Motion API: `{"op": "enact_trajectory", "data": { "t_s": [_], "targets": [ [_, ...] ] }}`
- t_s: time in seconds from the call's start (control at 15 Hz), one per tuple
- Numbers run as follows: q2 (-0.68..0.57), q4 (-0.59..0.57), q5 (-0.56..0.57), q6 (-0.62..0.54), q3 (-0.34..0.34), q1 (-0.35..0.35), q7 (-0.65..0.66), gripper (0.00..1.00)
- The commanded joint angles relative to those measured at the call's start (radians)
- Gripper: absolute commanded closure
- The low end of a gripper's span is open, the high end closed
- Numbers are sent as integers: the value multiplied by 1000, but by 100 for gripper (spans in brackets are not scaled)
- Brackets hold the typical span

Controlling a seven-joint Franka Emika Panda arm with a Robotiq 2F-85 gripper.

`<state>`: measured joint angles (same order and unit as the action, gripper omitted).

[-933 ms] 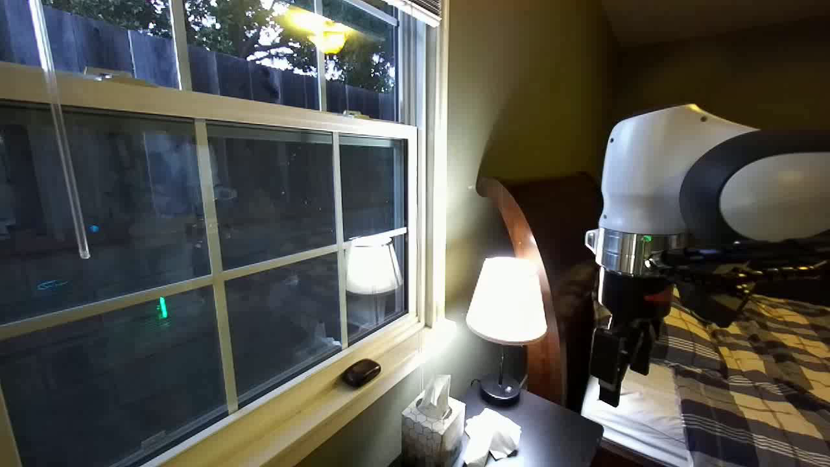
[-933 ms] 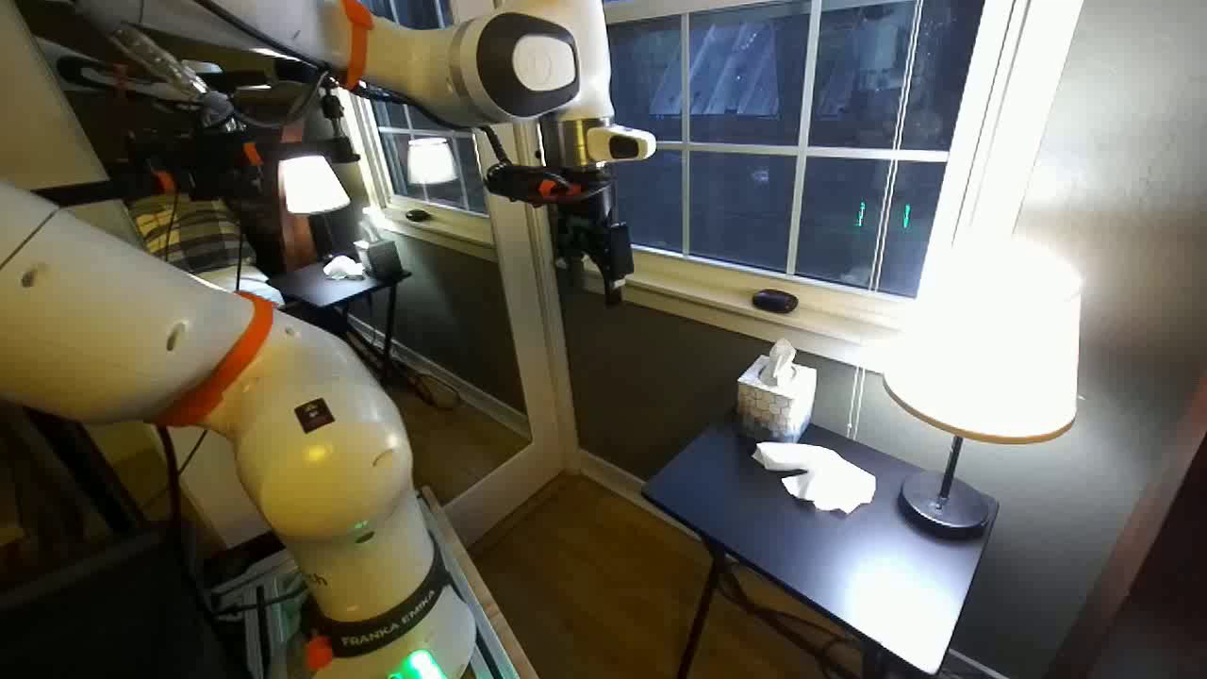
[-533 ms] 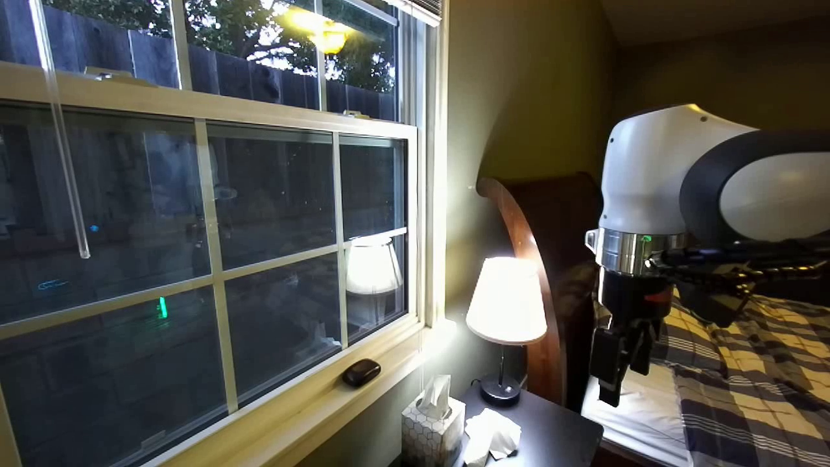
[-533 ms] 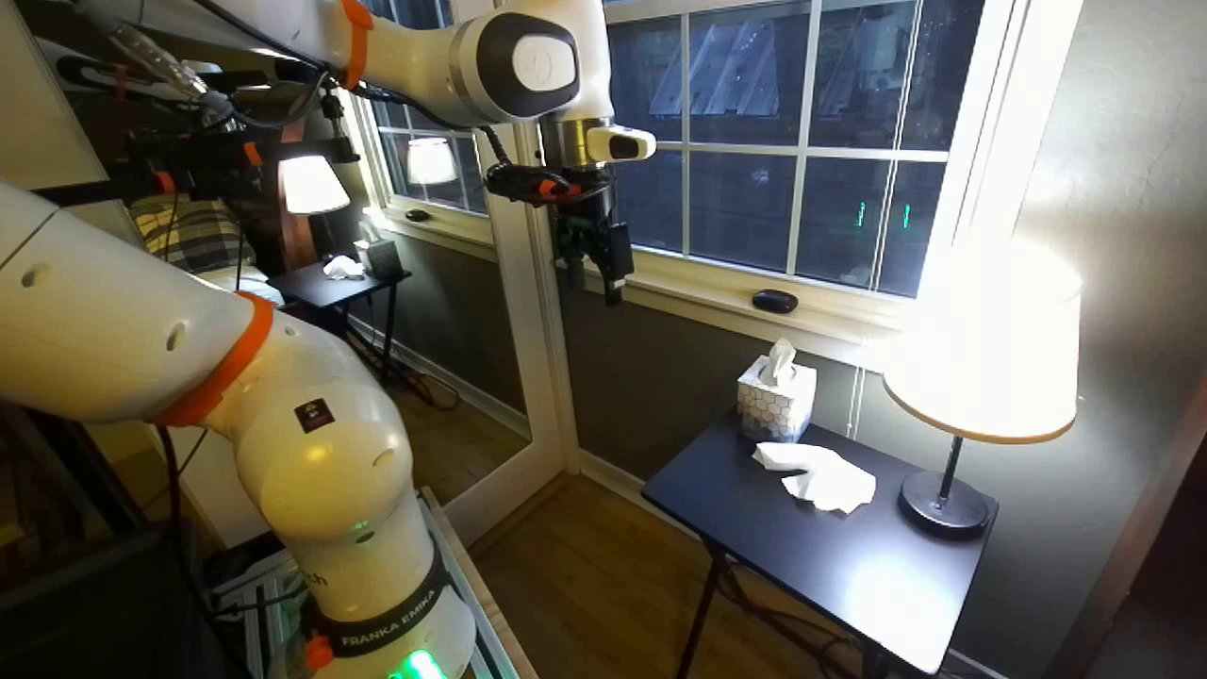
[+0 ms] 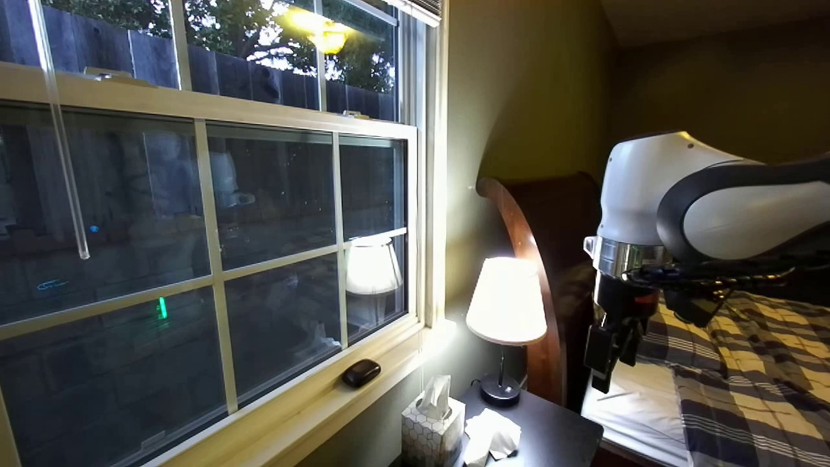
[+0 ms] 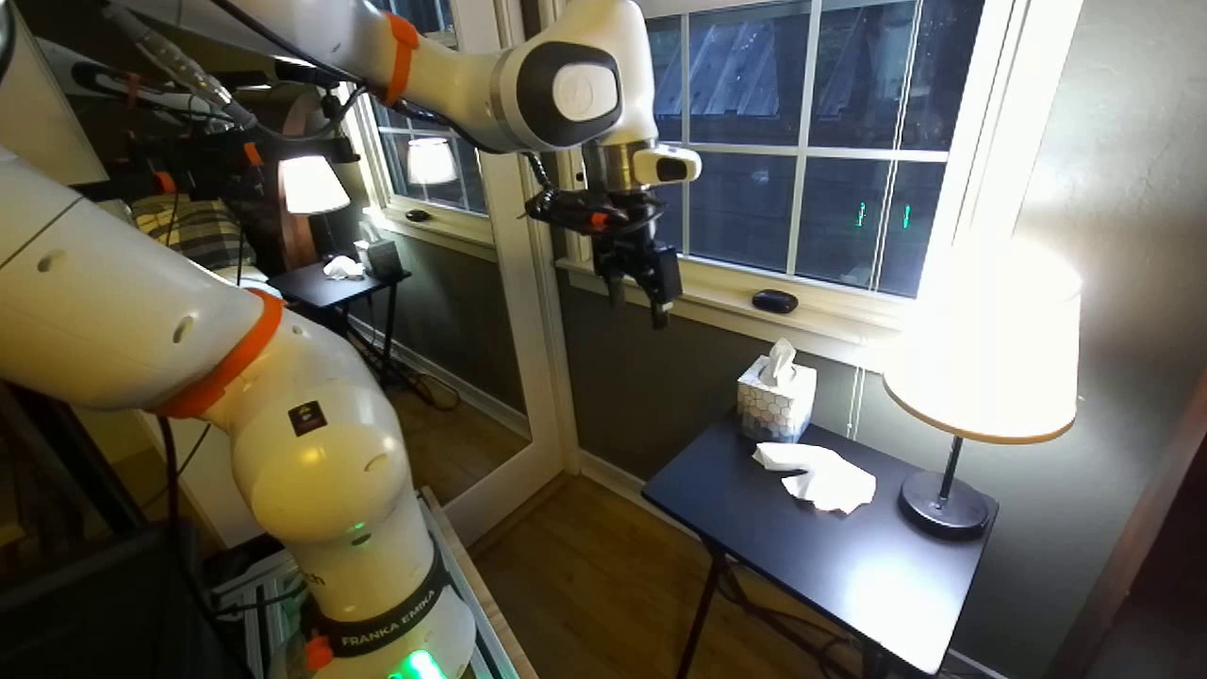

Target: Use the tissue to wipe the lamp

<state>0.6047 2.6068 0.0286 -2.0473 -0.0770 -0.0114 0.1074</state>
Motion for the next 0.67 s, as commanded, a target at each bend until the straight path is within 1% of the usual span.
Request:
{"op": "enact_trajectory", "data": {
  "t_s": [0.0,0.13,0.27,0.4,0.53,0.6],
  "targets": [
    [-93,34,22,-133,95,23,-145,0],
    [-158,51,24,-257,141,41,-212,0],
    [-242,65,51,-420,176,68,-271,0],
    [-332,65,43,-569,208,81,-308,0],
    [-419,46,37,-667,226,89,-339,0],
    [-445,25,-28,-653,244,67,-359,0]
  ]
}}
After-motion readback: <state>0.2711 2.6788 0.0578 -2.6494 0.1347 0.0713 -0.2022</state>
